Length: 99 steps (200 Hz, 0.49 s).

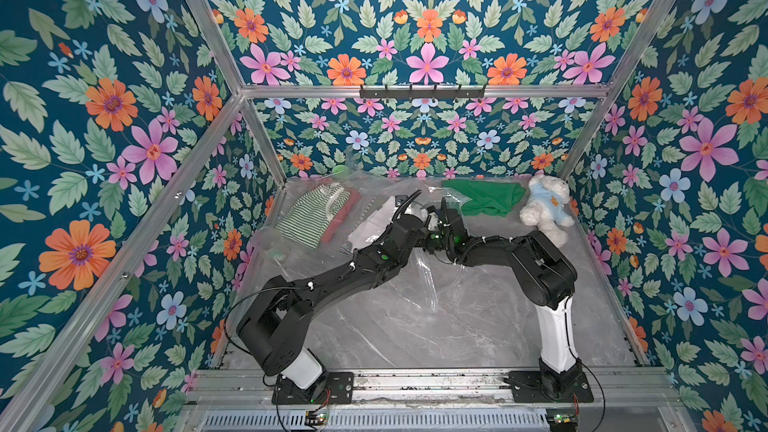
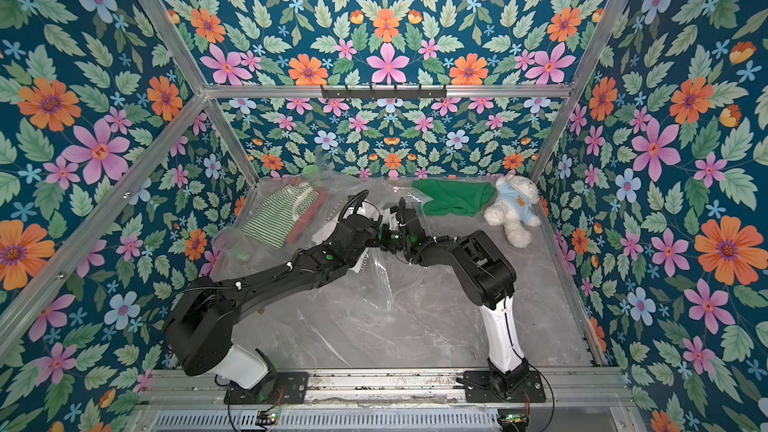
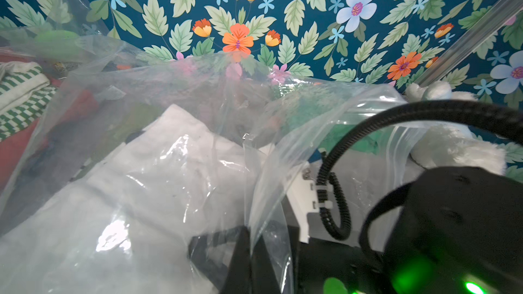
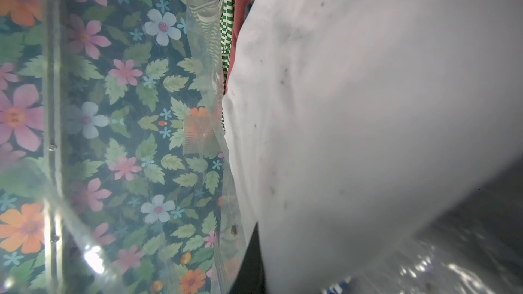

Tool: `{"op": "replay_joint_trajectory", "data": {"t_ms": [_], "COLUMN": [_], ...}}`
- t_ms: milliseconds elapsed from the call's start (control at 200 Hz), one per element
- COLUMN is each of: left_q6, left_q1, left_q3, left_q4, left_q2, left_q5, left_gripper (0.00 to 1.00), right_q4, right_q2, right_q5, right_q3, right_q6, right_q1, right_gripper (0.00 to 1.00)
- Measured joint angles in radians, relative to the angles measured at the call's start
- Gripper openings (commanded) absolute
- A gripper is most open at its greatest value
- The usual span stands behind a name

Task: Take the tank top out of the vacuum bag
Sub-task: Take out the tank top from the vacuum bag.

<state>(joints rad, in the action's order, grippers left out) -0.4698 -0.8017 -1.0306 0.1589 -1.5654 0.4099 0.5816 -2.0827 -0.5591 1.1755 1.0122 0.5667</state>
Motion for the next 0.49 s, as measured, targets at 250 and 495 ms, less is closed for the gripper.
{"op": "replay_joint_trajectory", "data": {"t_ms": [250, 495], "left_q6": [-0.007, -0.011], "left_q1": [0.005, 0.010], "left_q3": [0.004, 0.004], "left_q4": [-0.002, -0.002], "left_q2": [-0.002, -0.005], "left_q5": [0.003, 0.003], "left_gripper": [0.00, 0.00], "right_q4": [-0.040, -0.076], "right_q2": [0.106, 0.112], "right_q5": [0.042, 0.058], "right_q3": [-0.088, -0.094], "right_q6": [-0.074, -0.095], "right_q1": [0.003, 0.019], "right_gripper": [0.16, 0.00]}}
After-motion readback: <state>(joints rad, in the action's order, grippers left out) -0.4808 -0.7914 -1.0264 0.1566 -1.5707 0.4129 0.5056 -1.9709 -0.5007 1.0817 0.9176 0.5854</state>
